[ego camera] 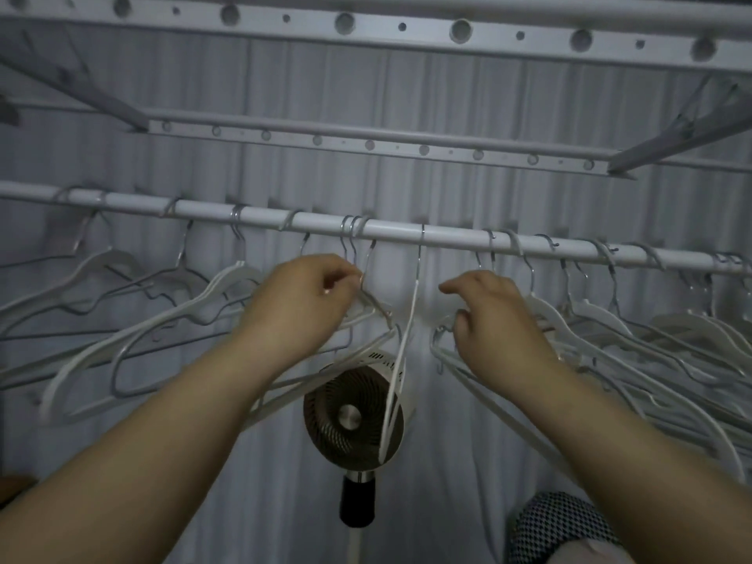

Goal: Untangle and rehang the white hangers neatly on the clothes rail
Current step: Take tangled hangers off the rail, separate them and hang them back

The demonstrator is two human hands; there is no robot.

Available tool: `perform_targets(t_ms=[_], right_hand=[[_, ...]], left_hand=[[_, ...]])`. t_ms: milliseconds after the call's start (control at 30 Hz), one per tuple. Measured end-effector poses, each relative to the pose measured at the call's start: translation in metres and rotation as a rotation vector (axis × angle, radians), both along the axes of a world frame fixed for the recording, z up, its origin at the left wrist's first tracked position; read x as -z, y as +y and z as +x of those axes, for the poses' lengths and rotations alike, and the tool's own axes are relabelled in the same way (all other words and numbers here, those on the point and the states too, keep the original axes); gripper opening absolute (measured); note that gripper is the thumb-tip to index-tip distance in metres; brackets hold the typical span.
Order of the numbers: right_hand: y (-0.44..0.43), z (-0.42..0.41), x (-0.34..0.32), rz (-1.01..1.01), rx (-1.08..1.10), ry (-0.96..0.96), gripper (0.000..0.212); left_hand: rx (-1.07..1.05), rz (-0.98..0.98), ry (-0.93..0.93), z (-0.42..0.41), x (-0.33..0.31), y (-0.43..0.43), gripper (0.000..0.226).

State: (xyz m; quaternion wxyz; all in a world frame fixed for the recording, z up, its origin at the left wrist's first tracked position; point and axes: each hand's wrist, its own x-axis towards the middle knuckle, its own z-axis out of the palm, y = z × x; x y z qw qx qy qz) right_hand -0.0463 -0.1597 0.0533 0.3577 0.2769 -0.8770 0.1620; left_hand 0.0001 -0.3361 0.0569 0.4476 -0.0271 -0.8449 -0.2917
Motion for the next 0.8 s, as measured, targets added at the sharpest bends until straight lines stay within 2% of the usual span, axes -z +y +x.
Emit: perform_targets(t_ms=[67,167,233,333,433,533,633,800], right_hand=[[-0.013,0.003,-0.001,-0.022,-0.084,-0.011,0.04],[-0.032,0.006,0.0,-0.034,-0.169,-0.056,0.038],[-0.044,0.007,0.0,-0.046,-0.209,-0.083,0.037],[-0.06,0.007,-0.002,-0.048,-0.214,-0.12,0.034],[-0.073,0.007,-0.005,-0.028,-0.185,-0.158,0.033],[-0.084,0.006,-0.007,0.029,-0.159,-0.216,0.034],[-0.091,0.003,-0.007,0.042,-0.108,-0.263,0.039],[-0.1,-0.003,-0.004,-0.007,-0.054,-0.362,0.048]], left_hand=[[-0.124,-0.003,0.036,0.011,0.005,-0.02,0.025],[-0.305,-0.044,-0.156,0.02,0.019,-0.047,0.04],[-0.315,-0.016,-0.283,0.022,0.03,-0.058,0.049],[-0.173,0.024,-0.339,0.024,0.045,-0.061,0.039],[-0.07,0.046,-0.266,0.024,0.056,-0.058,0.022],[-0.014,0.092,-0.197,0.02,0.06,-0.058,0.02],[0.13,0.191,-0.236,0.018,0.063,-0.054,0.012],[0.359,0.504,-0.338,0.014,0.067,-0.045,0.036]])
